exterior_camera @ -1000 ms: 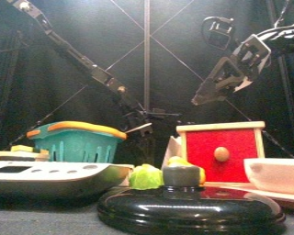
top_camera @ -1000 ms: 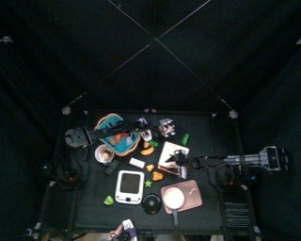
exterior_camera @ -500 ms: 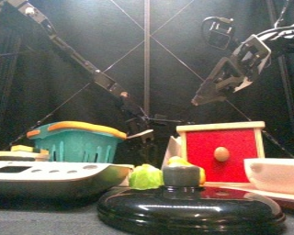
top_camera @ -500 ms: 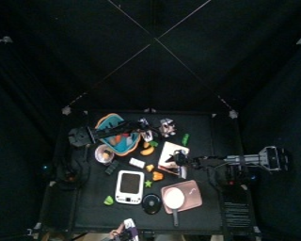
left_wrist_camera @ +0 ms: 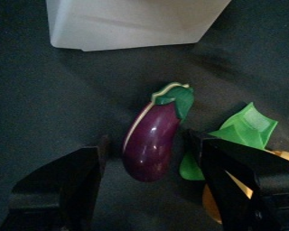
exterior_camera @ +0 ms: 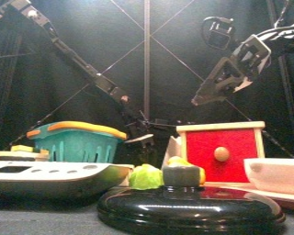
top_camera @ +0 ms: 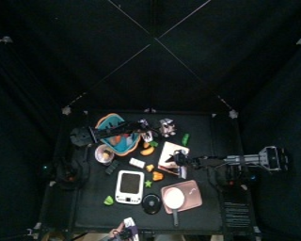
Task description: Grab eggplant
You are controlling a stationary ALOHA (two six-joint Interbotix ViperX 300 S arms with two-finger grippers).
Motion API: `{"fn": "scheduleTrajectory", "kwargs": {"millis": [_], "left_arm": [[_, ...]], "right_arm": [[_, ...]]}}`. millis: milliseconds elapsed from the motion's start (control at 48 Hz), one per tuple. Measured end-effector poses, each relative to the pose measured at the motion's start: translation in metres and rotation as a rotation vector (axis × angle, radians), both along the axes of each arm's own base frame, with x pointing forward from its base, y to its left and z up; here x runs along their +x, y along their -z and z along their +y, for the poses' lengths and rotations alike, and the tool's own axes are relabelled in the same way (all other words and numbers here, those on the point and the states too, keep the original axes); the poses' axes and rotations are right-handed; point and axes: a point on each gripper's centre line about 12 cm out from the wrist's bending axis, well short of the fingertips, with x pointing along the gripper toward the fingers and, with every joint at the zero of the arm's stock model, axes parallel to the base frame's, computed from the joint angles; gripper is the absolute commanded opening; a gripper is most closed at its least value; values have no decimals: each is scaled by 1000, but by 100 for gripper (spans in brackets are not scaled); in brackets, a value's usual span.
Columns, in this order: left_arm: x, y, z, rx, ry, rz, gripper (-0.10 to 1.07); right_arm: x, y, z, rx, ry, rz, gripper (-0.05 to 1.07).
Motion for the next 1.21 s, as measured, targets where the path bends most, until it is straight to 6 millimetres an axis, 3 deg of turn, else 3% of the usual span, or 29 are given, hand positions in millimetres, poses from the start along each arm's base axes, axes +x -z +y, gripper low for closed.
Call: {"fn": "scheduleTrajectory", "kwargs": {"millis": [562, 1208], "left_arm": [[1, 7, 1, -7, -3, 7, 98], [1, 7, 0, -9, -2, 7, 81]], "right_arm": [[0, 0, 0, 0, -2, 0, 80], [0, 0, 0, 0, 0, 0, 80]]}}
